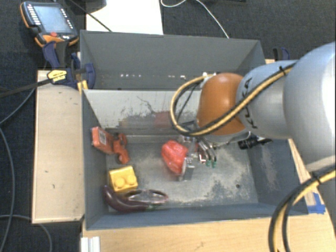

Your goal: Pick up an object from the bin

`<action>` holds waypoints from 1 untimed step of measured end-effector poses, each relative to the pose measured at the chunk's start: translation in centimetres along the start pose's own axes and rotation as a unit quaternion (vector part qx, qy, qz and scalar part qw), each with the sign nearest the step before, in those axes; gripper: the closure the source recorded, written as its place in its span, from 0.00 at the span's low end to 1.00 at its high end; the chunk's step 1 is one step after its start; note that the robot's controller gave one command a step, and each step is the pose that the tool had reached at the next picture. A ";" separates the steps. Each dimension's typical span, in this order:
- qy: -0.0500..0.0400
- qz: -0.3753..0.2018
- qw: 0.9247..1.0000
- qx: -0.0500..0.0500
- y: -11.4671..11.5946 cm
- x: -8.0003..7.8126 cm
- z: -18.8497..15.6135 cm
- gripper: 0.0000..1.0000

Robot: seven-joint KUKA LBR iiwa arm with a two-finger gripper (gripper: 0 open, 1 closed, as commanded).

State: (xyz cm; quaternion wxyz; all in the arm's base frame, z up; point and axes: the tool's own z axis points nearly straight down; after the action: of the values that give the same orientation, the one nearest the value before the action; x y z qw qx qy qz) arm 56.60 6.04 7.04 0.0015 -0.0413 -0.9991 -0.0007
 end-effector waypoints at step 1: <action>-0.005 0.029 1.000 -0.001 -0.2 -0.3 -5.1 0.00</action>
Offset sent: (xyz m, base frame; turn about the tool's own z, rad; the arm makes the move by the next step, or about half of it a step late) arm -0.0019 0.0402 0.0296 0.0034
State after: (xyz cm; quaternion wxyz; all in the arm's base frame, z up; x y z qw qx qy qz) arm 56.90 5.86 12.14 -0.0032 -0.0707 -0.9975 -0.0011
